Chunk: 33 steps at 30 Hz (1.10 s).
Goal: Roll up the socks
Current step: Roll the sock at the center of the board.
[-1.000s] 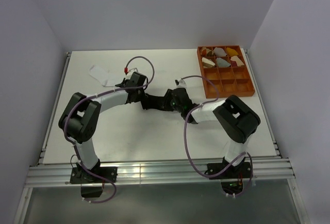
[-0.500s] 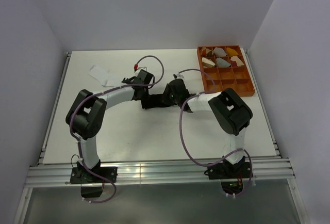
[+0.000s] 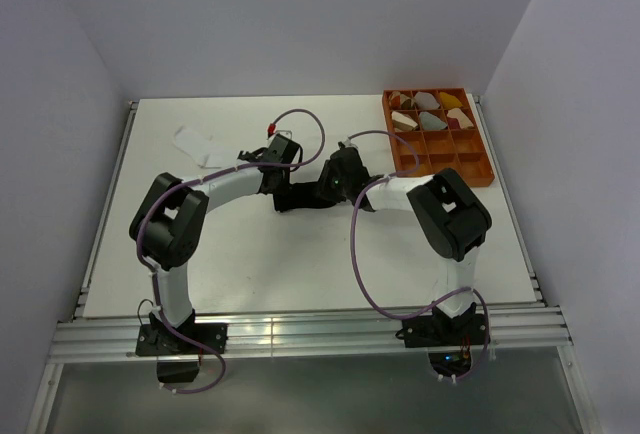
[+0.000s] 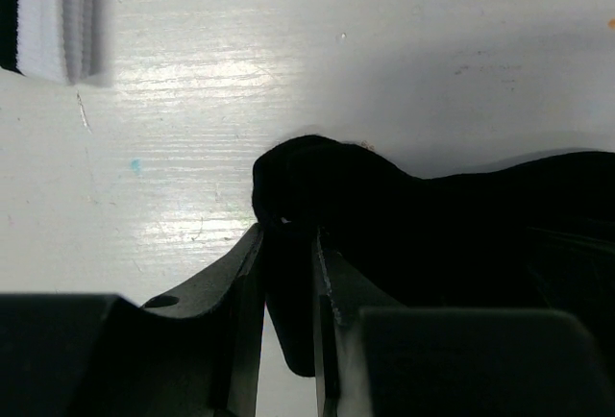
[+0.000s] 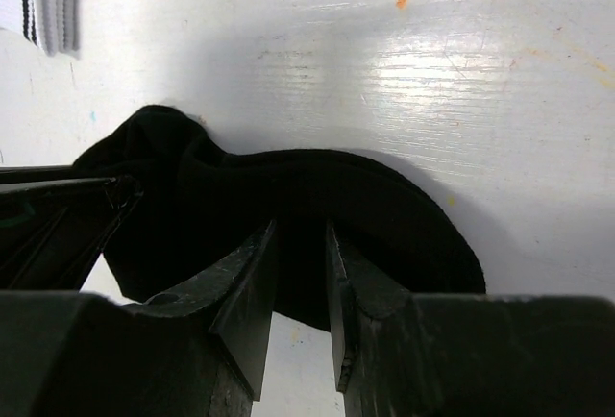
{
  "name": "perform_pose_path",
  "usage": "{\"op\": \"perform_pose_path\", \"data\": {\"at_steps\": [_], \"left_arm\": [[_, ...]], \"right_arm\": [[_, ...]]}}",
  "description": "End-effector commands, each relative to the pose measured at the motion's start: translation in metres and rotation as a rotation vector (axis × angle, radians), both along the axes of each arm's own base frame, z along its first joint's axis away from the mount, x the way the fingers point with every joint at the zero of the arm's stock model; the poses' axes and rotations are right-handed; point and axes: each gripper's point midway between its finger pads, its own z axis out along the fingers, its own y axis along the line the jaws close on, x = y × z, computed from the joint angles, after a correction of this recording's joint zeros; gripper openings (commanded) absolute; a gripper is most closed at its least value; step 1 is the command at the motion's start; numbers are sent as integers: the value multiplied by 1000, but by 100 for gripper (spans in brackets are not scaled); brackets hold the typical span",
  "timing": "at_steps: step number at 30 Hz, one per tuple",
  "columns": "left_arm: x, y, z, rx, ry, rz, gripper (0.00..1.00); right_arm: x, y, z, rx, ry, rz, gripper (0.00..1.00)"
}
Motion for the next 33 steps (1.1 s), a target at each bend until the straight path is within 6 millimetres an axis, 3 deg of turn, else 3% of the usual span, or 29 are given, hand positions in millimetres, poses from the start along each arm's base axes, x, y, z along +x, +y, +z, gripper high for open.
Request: {"op": "perform_pose_path", "data": {"at_steps": [1,11,25,33], "left_arm": [[-9,13,2,65,34,-53,0],[-4,12,19,21,20,-161,0],[-9,6,-5,72,62,-136,0],[-16,3,-18,257,78,-71,0]], "right_arm": [[-4,-23,-21,-93,68,-20,35],[-1,-28,-21,-105,77,-16,35],[2,-29,-21,-118,69,3,35],[2,-23,-21,-101,65,26,35]]}}
